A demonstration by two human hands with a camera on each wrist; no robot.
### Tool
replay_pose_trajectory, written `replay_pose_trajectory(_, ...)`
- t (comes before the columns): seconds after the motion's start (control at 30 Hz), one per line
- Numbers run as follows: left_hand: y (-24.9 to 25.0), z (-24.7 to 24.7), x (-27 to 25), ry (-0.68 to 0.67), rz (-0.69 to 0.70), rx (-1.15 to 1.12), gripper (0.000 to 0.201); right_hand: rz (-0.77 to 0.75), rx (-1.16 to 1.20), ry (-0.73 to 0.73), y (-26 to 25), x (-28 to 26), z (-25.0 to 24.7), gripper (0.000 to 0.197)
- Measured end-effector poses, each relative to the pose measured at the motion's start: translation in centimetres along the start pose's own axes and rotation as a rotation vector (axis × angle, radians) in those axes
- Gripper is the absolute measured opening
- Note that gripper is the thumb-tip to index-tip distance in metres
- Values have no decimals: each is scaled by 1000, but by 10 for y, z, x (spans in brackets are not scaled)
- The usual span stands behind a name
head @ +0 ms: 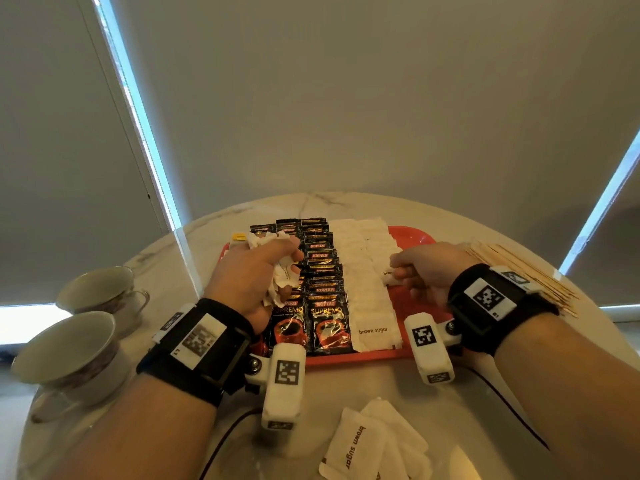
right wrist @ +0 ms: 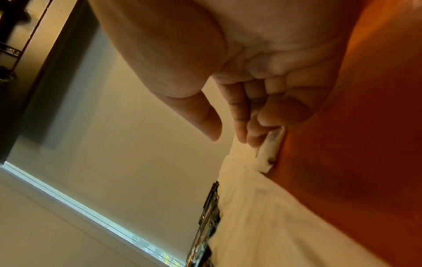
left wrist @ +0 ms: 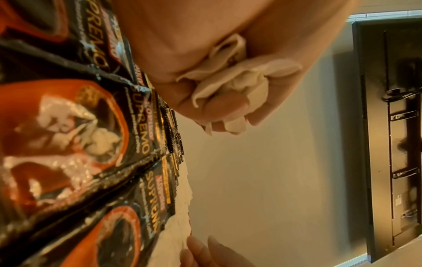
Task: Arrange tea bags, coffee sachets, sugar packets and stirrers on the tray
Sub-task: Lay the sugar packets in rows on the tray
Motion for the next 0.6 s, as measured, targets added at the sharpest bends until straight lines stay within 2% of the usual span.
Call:
replay_pose_trajectory(0.17, 0, -1, 1, 7, -13, -8, 5, 7, 61, -16, -3, 0, 3, 15)
replay_pose_trajectory(0.3, -1, 0, 2, 9, -25, -14, 5, -85, 238, 128, -10, 10, -8, 15)
replay_pose_trajectory(0.37, -1, 0, 2, 5, -33, -18, 5, -115, 298, 172, -13, 12, -13, 28)
replay_pose_trajectory(0.47, -2, 1, 2, 2, -47, -22, 4, -90, 355, 126, -12, 14, -9, 45)
replay_pose_trajectory(0.6, -3, 0, 3, 4, -61, -17, 5, -74, 400, -1, -9, 14, 0, 26)
Point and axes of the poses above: each hand's wrist, its own x-axis towards the middle knuckle, its own z-axis out of the palm, y = z × x, the point moved 4 cm from there along x, towards the middle knuckle
